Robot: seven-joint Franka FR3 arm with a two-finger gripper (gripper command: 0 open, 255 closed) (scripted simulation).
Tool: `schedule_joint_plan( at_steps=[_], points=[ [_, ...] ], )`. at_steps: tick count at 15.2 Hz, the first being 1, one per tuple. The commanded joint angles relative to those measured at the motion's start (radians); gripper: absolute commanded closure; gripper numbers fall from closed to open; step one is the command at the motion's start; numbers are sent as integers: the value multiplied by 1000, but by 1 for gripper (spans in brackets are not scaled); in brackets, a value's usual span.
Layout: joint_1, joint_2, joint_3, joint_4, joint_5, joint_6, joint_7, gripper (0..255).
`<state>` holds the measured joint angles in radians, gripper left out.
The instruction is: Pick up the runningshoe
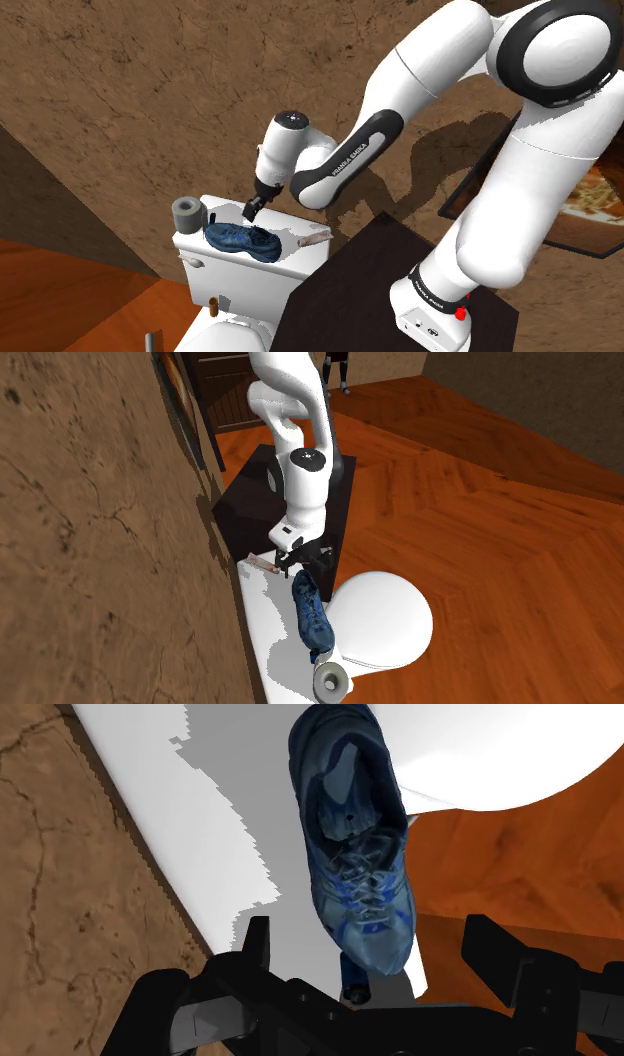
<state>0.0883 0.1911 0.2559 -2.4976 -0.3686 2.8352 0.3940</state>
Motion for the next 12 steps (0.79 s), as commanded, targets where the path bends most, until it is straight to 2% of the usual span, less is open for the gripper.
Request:
schedule_joint_plan(
  at_steps=[1,3,4,12],
  points=[
    [51,90,-55,42,-121,43,100,0],
    [114,175,-115,98,-200,71,171,0],
    [134,200,-134,115,-217,79,188,0],
    [212,311,-227,156,-294,158,267,0]
  ],
)
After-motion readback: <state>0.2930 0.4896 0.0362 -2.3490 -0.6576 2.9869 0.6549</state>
